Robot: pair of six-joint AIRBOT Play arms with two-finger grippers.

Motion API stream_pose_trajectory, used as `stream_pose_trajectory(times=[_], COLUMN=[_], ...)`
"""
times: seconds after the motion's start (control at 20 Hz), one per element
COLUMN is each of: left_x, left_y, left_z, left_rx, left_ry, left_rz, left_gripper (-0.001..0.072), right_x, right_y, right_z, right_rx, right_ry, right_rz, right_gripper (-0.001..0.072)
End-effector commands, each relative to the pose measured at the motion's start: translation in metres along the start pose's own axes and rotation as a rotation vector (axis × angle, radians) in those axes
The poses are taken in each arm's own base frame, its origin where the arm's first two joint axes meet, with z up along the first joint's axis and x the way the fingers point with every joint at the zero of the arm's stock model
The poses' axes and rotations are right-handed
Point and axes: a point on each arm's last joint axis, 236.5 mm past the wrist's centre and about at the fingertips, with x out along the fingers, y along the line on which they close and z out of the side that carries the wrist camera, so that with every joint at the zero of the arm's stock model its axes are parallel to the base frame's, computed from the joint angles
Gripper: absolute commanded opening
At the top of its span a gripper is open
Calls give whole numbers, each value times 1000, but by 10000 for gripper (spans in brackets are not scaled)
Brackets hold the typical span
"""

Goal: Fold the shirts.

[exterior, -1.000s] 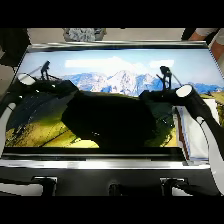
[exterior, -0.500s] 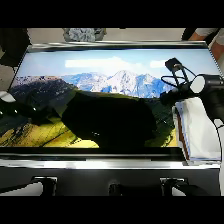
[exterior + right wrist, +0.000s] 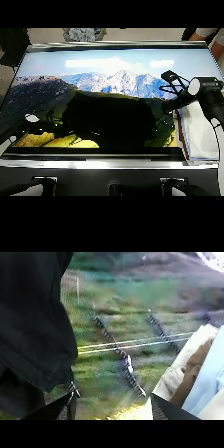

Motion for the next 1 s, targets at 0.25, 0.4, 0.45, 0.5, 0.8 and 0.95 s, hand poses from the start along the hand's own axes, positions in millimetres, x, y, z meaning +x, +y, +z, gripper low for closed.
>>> stream_pose_trajectory(times=[0.25,0.4,0.45,0.5,0.8,0.95], left_x=[-81,-135,-141,-139,-97,-120], left_y=[-14,-4,0,2,-12,-1], left_z=[139,219,239,255,238,200], left_rx=[-47,-123,-144,-146,-69,48], left_ry=[-410,-488,-476,-438,-108,-19], left_rz=[-55,-105,-121,-135,-163,-40], left_gripper=[28,28,27,27,536,535], right_x=[-1,-5,-5,-4,19,22], right_y=[20,49,58,66,124,165], right_z=[15,32,36,38,37,48], right_rx=[21,39,50,61,73,71], right_ry=[-64,-130,-144,-151,-148,-168], right_rz=[84,212,254,288,556,736], right_gripper=[563,559,559,559,560,588])
